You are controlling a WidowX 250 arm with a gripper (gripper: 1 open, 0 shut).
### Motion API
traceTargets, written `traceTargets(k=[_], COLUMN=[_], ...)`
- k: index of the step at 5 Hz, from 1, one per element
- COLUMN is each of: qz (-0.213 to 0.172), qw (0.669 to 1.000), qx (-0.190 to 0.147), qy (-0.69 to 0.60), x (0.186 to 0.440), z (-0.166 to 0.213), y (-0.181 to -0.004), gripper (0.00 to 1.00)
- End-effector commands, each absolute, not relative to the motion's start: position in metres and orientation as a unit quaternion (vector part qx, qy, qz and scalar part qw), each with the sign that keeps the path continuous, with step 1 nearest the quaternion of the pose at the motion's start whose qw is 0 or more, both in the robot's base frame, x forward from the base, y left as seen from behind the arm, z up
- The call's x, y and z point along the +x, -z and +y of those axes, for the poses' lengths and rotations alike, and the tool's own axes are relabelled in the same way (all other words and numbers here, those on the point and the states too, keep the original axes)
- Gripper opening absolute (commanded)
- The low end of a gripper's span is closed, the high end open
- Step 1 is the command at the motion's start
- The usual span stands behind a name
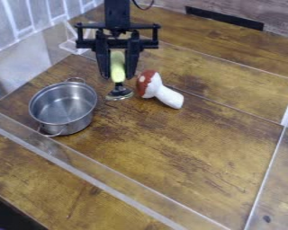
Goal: Move the green spoon to the right
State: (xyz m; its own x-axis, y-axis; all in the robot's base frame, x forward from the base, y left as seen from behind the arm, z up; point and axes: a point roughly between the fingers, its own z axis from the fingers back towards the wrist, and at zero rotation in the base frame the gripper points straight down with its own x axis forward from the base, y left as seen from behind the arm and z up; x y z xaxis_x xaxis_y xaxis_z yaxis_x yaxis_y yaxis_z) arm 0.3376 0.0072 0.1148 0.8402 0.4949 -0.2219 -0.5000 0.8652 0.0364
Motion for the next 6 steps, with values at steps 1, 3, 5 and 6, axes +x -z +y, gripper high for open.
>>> traceTargets(k=[1, 3, 5, 6], qz=[0.072, 0.074, 0.075, 0.089], qw=[0.982, 0.991, 0.991, 0.987], qx=[-0.021, -0.023, -0.031, -0.034], qy=[-0.175, -0.109, -0.111, -0.126], x=[0.327, 0.325, 0.326, 0.327], z=[-0.005, -0.003, 0.005, -0.006], y=[-0.134, -0.107, -0.088, -0.085], gripper=[0.0, 0.0, 1.0, 1.0])
